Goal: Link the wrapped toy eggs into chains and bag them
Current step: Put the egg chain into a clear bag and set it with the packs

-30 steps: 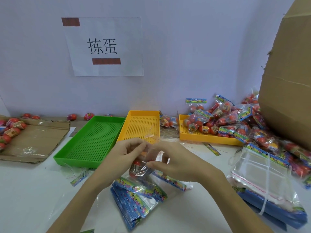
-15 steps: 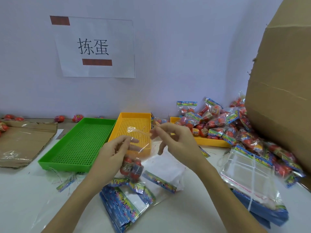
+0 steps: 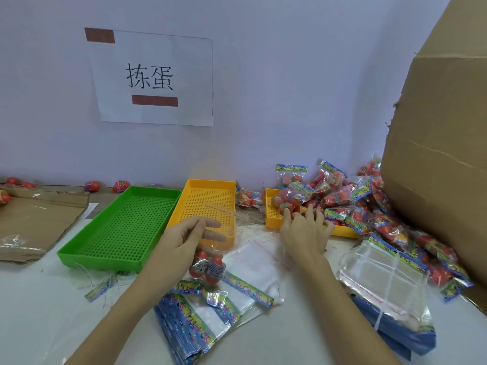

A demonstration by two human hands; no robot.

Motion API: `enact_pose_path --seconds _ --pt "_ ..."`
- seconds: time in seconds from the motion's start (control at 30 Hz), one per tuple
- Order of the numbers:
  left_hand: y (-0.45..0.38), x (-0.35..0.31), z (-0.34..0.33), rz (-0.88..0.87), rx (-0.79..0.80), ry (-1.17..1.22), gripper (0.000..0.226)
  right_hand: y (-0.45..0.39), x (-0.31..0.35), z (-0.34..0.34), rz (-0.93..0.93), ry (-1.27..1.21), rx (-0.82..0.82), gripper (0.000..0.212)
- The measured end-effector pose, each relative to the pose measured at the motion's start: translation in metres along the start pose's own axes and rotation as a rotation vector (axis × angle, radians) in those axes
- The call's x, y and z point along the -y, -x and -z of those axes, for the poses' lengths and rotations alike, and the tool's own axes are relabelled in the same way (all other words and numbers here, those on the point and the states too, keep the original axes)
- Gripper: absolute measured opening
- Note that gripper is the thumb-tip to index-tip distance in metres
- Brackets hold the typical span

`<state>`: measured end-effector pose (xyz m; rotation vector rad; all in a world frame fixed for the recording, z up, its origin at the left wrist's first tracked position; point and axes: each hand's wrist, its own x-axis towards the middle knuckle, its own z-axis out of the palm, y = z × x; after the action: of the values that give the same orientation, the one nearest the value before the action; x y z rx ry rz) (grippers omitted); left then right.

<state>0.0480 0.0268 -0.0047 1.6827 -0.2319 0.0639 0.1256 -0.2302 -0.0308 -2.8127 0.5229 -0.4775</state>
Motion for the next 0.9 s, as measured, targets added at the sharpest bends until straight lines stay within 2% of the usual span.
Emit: enact_pose_path --seconds 0.13,0.23,0.3,0.4,0.47,0.6,0.8,0.9 --pt "0.001 -0.003 -0.002 0.003 0.007 -0.015 0.031 -0.002 0.000 -0.003 -0.028 0.015 -0.069 0.055" --pt "0.003 -0.006 -0.003 0.008 -0.004 -0.029 0.031 -0.001 0.001 0.000 -0.040 -0.051 -0.149 0.041" --pt "0.003 -0.007 -0.004 0.016 -0.015 -0.034 0.031 -0.001 0.000 0.006 0.003 -0.172 -0.185 0.033" --pt "0.003 -0.007 -0.006 0.020 -0.030 -0.053 0.031 0.007 0.000 0.020 0.134 -0.527 -0.218 0.021" --pt "0.004 -0.007 -0.008 0.019 -0.034 -0.057 0.031 0.017 0.004 0.032 0.189 -0.749 -0.174 0.021" --pt "0.005 -0.007 -0.011 0.022 -0.044 -0.058 0.031 0.040 0.026 0.057 0.242 -1.171 0.066 0.023" --pt "0.006 -0.006 -0.011 0.033 -0.038 -0.075 0.031 0.067 0.050 0.073 0.439 -1.275 0.042 0.018" --pt "0.008 -0.007 -0.011 0.015 -0.032 -0.079 0.031 0.073 0.053 0.072 0.484 -1.262 0.114 0.022"
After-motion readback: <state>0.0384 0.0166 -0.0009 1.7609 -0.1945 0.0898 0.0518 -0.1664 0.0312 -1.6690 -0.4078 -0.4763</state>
